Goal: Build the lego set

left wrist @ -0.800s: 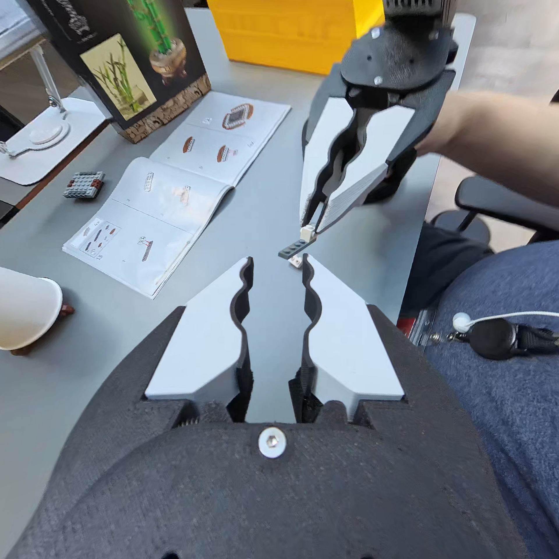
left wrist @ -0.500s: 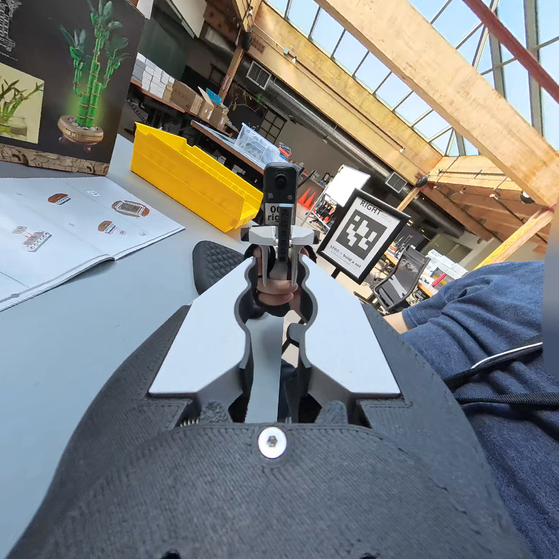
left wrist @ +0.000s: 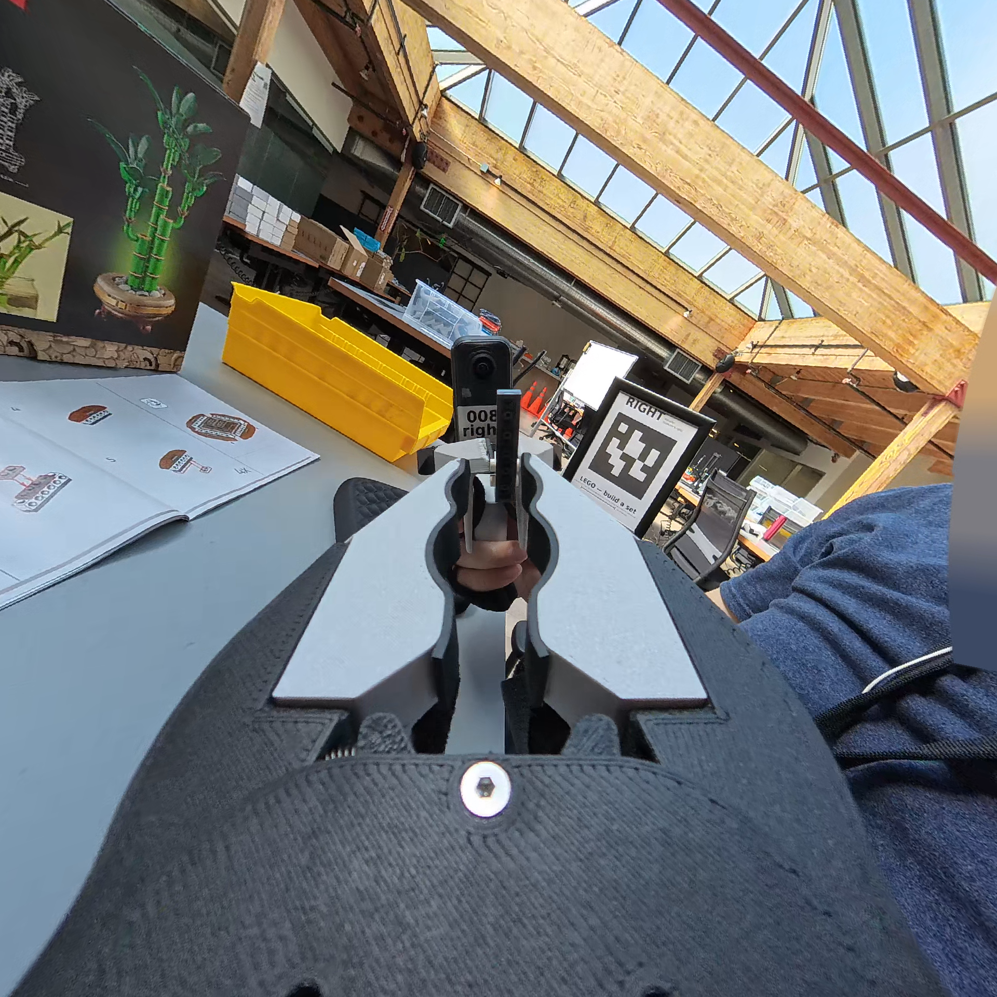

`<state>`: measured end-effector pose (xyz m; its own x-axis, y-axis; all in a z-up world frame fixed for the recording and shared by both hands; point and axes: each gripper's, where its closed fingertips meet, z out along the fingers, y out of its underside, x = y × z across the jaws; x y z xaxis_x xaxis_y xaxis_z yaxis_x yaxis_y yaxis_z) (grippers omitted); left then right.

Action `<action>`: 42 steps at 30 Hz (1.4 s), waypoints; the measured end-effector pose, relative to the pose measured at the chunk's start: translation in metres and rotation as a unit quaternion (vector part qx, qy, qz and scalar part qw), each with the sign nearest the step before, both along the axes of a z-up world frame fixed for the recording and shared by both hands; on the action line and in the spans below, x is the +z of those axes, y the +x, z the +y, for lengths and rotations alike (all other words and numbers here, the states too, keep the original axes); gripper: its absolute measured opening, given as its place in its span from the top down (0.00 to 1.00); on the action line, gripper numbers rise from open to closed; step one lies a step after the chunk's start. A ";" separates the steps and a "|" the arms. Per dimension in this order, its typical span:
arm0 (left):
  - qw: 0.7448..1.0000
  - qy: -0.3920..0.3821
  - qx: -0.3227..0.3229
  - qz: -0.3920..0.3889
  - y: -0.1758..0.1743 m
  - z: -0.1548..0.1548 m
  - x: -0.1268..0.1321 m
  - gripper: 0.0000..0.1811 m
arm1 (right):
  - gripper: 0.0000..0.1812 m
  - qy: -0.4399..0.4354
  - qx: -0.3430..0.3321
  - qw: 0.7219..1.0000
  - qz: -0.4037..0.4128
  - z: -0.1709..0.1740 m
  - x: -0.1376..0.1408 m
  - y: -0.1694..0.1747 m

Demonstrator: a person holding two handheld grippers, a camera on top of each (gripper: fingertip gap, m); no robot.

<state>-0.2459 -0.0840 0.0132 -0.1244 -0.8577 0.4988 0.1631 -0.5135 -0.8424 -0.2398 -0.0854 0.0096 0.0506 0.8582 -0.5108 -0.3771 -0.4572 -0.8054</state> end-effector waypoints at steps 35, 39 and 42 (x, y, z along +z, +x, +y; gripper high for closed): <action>0.999 -0.029 -0.021 -0.020 -0.001 -0.001 -0.001 0.97 | 0.97 0.001 -0.004 1.000 -0.002 0.003 -0.003 -0.003; 0.999 -0.031 -0.019 -0.018 -0.001 0.000 -0.002 0.96 | 0.97 0.000 -0.004 1.000 -0.003 0.003 -0.005 -0.004; 0.999 -0.030 -0.016 -0.018 -0.001 0.001 -0.002 0.97 | 0.97 0.001 -0.006 1.000 -0.004 0.003 -0.006 -0.005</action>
